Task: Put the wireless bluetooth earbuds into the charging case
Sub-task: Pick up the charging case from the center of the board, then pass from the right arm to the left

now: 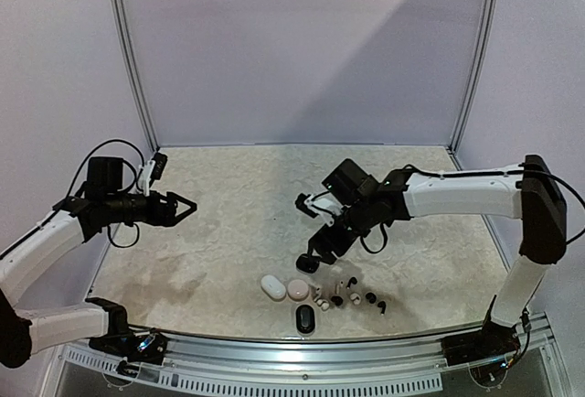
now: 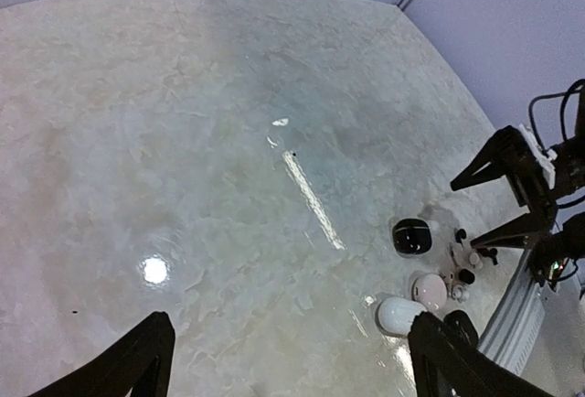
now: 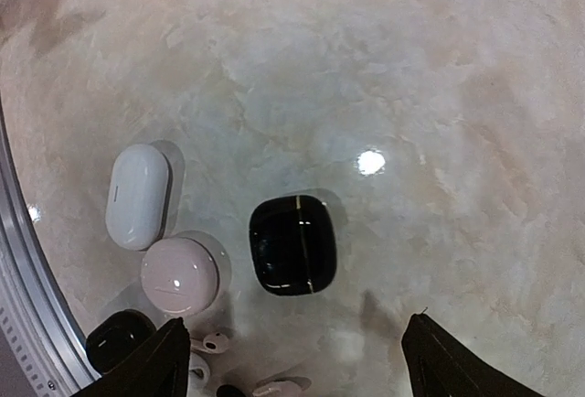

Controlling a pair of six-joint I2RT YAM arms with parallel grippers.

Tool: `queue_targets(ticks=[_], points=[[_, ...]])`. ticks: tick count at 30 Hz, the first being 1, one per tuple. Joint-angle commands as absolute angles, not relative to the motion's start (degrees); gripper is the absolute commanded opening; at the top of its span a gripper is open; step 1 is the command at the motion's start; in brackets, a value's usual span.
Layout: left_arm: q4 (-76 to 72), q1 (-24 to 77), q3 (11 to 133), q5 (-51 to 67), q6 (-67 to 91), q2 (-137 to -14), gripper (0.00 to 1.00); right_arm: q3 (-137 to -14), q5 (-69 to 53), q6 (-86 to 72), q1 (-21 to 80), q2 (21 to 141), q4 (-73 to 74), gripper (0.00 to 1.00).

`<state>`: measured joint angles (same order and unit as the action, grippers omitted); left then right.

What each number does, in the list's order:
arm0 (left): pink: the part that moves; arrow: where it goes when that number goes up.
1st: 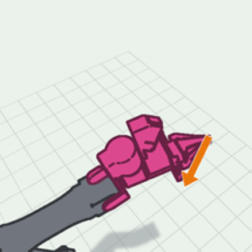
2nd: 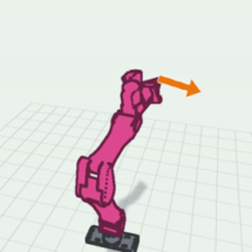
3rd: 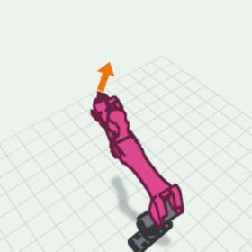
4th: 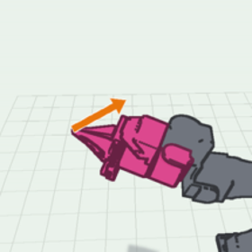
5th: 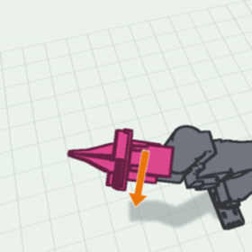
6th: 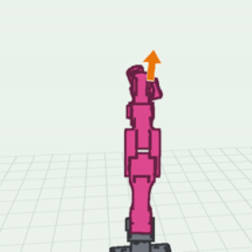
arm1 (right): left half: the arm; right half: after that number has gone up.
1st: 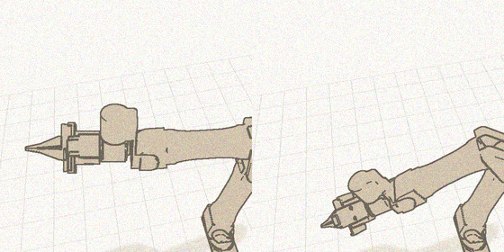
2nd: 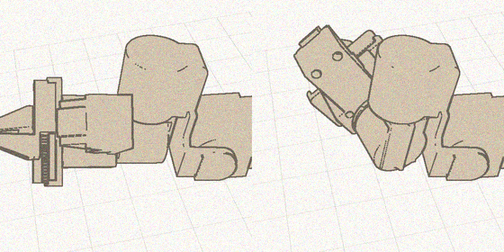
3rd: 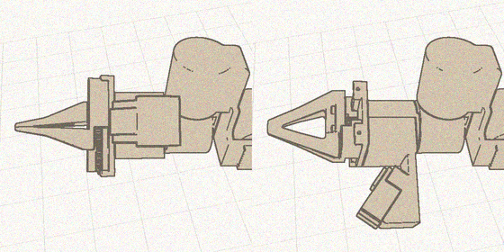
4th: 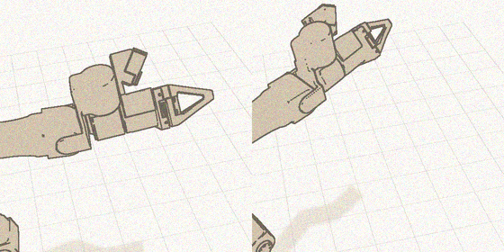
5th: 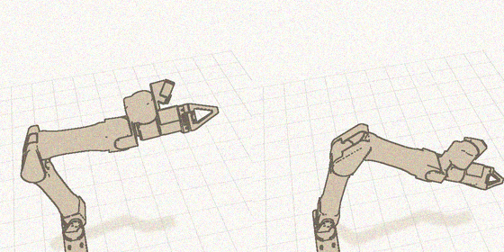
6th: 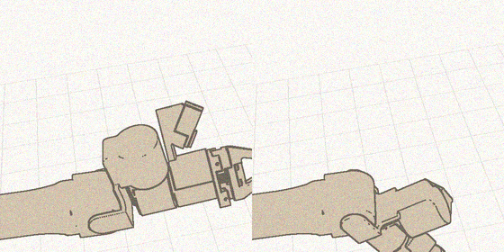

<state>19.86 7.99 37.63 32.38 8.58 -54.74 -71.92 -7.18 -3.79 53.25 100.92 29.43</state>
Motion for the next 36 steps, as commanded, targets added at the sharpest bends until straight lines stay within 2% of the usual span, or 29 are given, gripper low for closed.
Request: queue_targets(ticks=[1,8,17,24,30,36], points=[[12.5,12.5,34.0,32.4,12.4,-56.1,0.90,-76.6,-9.8,-0.6,54.7,107.6,31.9,0.82],[8.0,14.8,32.0,31.0,14.9,-57.0,0.90,-80.1,-8.5,1.8,54.8,114.3,32.5,0.79],[7.2,15.2,31.2,29.5,15.3,-57.3,0.90,-80.5,-8.4,2.0,55.2,118.0,32.5,0.69],[7.0,15.2,31.4,28.8,15.7,-57.4,0.89,-81.3,-8.3,2.5,55.3,119.5,32.2,0.51],[6.3,15.2,31.0,29.0,17.9,-57.4,0.89,-81.7,-7.0,4.5,55.2,119.4,32.3,0.26],[2.8,16.1,32.5,34.4,25.1,-58.2,0.90,-83.0,0.6,10.3,55.3,112.3,28.0,0.20]])
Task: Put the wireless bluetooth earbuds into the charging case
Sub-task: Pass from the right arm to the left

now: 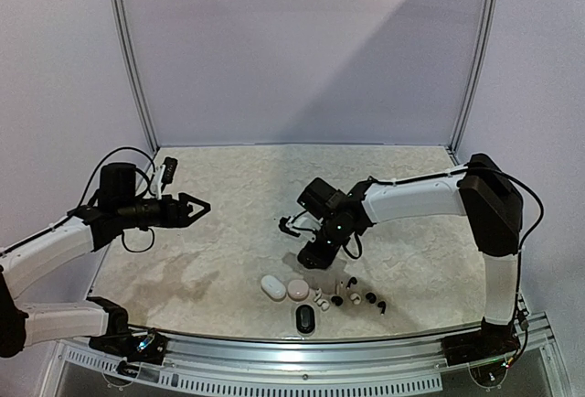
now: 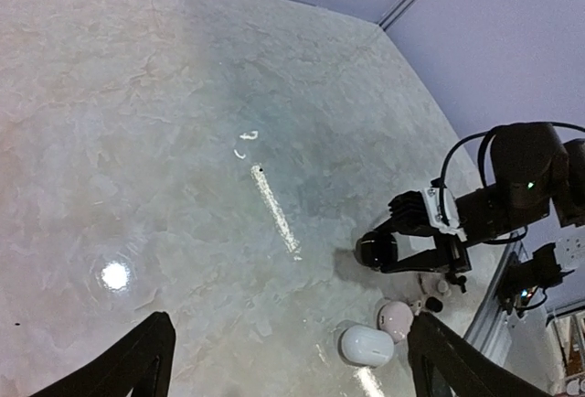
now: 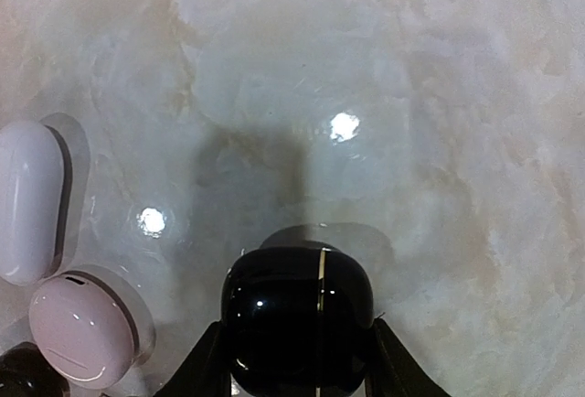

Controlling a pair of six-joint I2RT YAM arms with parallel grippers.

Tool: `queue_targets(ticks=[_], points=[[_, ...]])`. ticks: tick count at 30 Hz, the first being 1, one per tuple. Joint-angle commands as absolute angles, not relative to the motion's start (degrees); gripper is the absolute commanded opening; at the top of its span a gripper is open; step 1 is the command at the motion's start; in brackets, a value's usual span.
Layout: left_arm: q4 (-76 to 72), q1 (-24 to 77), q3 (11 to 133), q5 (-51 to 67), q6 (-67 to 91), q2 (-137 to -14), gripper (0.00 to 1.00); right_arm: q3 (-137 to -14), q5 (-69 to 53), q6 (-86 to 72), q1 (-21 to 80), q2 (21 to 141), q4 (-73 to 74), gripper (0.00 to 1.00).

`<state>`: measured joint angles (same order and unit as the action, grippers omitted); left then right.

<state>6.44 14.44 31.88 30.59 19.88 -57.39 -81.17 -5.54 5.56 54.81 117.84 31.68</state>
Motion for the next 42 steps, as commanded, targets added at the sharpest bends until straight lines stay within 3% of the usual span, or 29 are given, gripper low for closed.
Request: queue_targets(ticks=[1,9,13,19,24,32,36,38,40,42], points=[[2.2,16.6,33.3,35.4,25.6,-58.5,0.90,-82.9,2.3,11.3,55.2,110.7,24.8,0.20],[-4.6,26.4,42.6,42.8,30.3,-64.4,0.84,-77.7,4.1,25.3,57.3,99.1,-1.9,0.11],[-4.4,29.0,50.7,41.7,32.1,-69.6,0.76,-78.2,6.4,32.2,58.8,99.0,-5.6,0.08],[-2.0,33.8,61.0,41.7,32.3,-76.3,0.76,-80.2,5.1,33.8,59.0,98.4,-6.0,0.06],[2.8,35.4,63.0,40.4,30.7,-79.1,0.50,-79.7,4.5,33.4,59.1,96.6,-5.2,0.05],[5.0,38.0,67.2,40.5,28.4,-82.4,0.30,-78.2,3.7,32.6,59.2,94.5,-5.7,0.04],[7.5,38.1,68.5,39.6,26.6,-82.9,0.00,-78.2,3.7,32.3,59.2,94.1,-5.9,0.03],[7.2,38.1,68.3,40.0,26.3,-82.6,0.00,-78.2,3.6,32.4,59.2,94.0,-5.6,0.03],[6.9,38.1,68.2,41.2,25.1,-82.3,0.00,-78.3,3.5,32.4,59.2,94.1,-5.0,0.09],[7.0,38.0,68.2,42.2,22.8,-81.9,0.00,-78.9,3.8,32.0,59.2,94.4,-3.7,0.34]])
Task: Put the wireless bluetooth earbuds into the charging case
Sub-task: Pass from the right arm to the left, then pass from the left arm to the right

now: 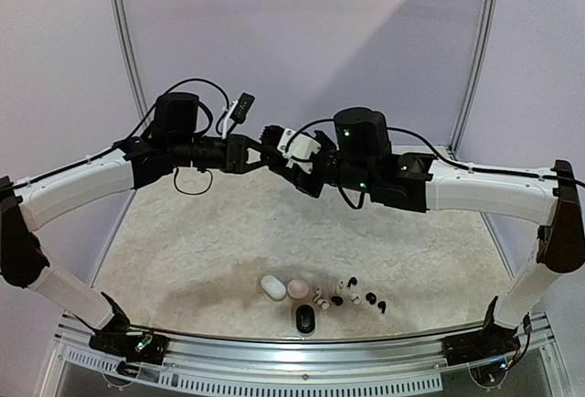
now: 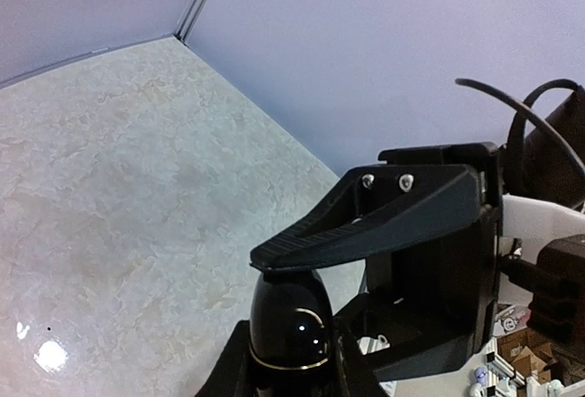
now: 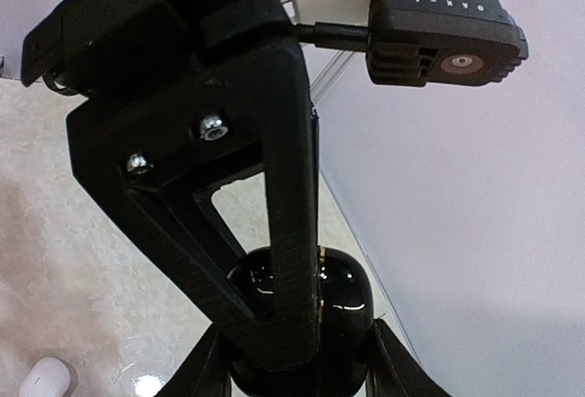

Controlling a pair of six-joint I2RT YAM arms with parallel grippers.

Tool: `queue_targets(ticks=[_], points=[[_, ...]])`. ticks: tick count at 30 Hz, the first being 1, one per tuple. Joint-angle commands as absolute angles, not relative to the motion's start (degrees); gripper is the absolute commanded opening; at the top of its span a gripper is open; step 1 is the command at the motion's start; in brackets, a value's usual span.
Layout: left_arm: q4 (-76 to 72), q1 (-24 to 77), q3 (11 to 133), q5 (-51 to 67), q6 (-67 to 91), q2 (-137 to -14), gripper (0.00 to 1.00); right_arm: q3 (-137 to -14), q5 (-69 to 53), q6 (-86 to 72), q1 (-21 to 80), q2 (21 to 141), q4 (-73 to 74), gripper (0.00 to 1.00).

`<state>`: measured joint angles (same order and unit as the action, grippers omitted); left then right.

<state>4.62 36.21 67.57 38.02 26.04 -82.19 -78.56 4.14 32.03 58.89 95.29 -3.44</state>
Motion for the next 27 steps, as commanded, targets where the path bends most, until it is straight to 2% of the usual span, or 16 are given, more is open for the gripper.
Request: queue_targets(ticks=[1,2,4,6,8,10,13,21,27], points=[[7.4,37.8,68.3,42.6,21.6,-81.5,0.00,-79.6,3.8,31.3,59.2,94.3,-2.4,0.49],[7.7,37.5,68.3,42.8,20.6,-81.1,0.00,-80.6,3.7,30.5,59.2,94.2,-0.6,0.62],[8.8,36.7,68.4,43.7,18.2,-80.3,0.00,-83.5,1.8,28.5,59.0,94.0,6.1,0.79],[11.2,36.2,69.2,45.2,14.4,-79.6,0.00,-85.8,-5.1,26.8,58.0,93.4,13.8,0.87],[14.7,36.0,70.2,46.4,9.2,-78.8,0.00,-87.7,-14.9,24.3,56.2,92.6,21.0,0.89],[18.5,36.0,71.1,46.5,4.1,-78.3,0.00,-89.0,-26.6,21.4,53.6,92.5,26.1,0.89],[22.3,36.3,72.0,46.4,0.3,-77.7,0.00,-88.3,-35.0,16.1,51.2,92.8,27.8,0.86],[31.8,38.4,74.9,46.9,-11.0,-76.1,0.00,-89.2,-40.9,8.8,51.1,96.2,23.9,0.71],[31.0,38.8,75.5,47.3,-11.1,-76.5,0.00,-91.1,-43.3,5.7,51.2,98.2,20.9,0.58]])
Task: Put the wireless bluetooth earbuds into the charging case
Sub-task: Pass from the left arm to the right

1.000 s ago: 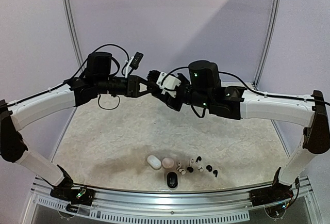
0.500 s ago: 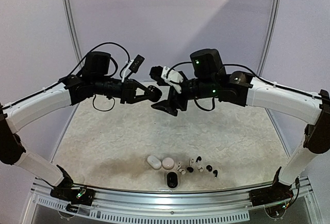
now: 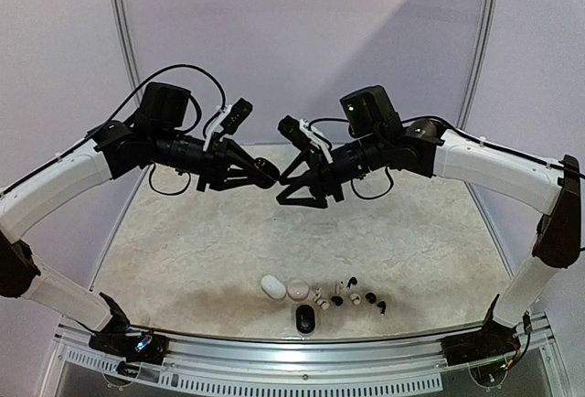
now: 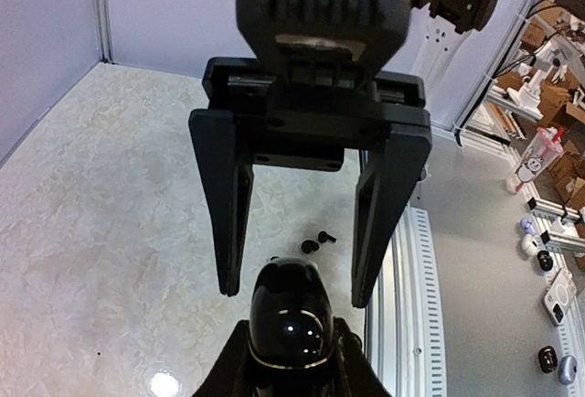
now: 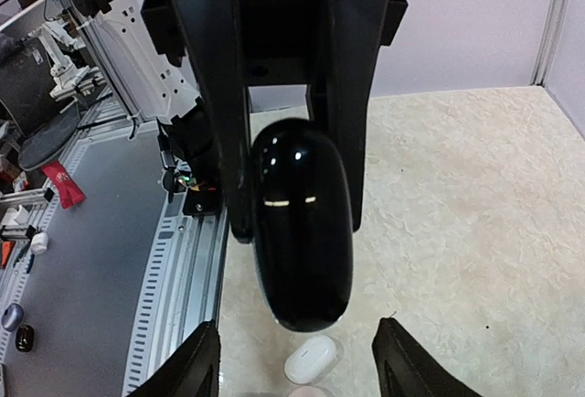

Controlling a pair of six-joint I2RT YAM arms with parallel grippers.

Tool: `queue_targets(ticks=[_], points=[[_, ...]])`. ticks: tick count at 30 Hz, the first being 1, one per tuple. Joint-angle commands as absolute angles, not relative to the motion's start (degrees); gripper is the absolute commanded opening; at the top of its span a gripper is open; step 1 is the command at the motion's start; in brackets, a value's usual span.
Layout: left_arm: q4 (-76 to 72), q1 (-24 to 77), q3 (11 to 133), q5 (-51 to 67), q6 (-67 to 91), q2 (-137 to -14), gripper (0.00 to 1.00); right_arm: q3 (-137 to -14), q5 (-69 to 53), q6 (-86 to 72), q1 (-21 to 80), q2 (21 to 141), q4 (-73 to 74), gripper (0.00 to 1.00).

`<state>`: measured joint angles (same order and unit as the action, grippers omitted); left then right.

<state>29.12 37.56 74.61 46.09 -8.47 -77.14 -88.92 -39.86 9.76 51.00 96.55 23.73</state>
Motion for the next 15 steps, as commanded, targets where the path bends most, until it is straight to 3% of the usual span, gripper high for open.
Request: queue_targets(ticks=[1,9,15], points=[[30.6,39.1,75.1,47.3,-11.1,-76.2,0.00,-91.1,-43.4,5.2,51.1,98.3,20.3,0.56],[25.6,40.0,71.0,47.0,-8.7,-74.2,0.00,-91.1,-44.0,3.0,51.3,98.7,16.1,0.31],[25.0,40.2,69.4,47.3,-8.7,-73.6,0.00,-91.7,-44.9,3.0,51.5,99.2,16.2,0.07]])
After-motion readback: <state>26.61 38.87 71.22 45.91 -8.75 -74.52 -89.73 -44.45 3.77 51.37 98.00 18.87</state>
